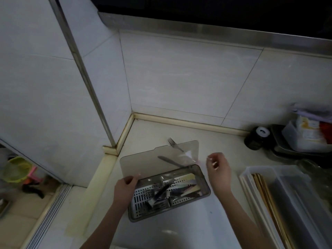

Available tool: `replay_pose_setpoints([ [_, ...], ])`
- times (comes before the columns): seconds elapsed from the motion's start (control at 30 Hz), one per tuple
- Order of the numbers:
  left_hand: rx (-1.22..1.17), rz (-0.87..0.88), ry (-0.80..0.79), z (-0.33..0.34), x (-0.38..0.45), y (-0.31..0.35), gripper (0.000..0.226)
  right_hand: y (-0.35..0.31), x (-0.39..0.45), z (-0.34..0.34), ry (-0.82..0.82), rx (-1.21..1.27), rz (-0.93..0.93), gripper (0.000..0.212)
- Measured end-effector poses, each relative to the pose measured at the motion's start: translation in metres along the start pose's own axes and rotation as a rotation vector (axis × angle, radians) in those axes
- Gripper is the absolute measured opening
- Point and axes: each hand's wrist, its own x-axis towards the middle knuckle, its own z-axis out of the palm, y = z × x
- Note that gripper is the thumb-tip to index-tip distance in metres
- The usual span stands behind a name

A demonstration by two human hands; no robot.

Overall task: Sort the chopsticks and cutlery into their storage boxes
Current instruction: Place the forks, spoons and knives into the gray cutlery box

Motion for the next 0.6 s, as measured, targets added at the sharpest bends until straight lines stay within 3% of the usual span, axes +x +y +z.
replay_pose_setpoints([
  [0.07,0.034,0.057,0.070,0.001,-0.002,0.001,0.037,0.020,0.022,0.002,-0.072,-0.136,0.027,0.011],
  [0.2,0.097,0.078,0.133,0.001,-0.002,0.006,0.043,0.054,0.049,0.027,-0.445,-0.472,0.000,0.014],
  [0.37,0.108,0.058,0.124,0.002,-0.002,0.004,0.042,0.066,0.058,0.038,-0.716,-0.648,-0.101,0.022],
  [0.6,0.139,0.079,0.090,0.001,0.003,0.001,0.043,0.070,0.053,0.036,-0.810,-0.725,-0.209,0.022],
])
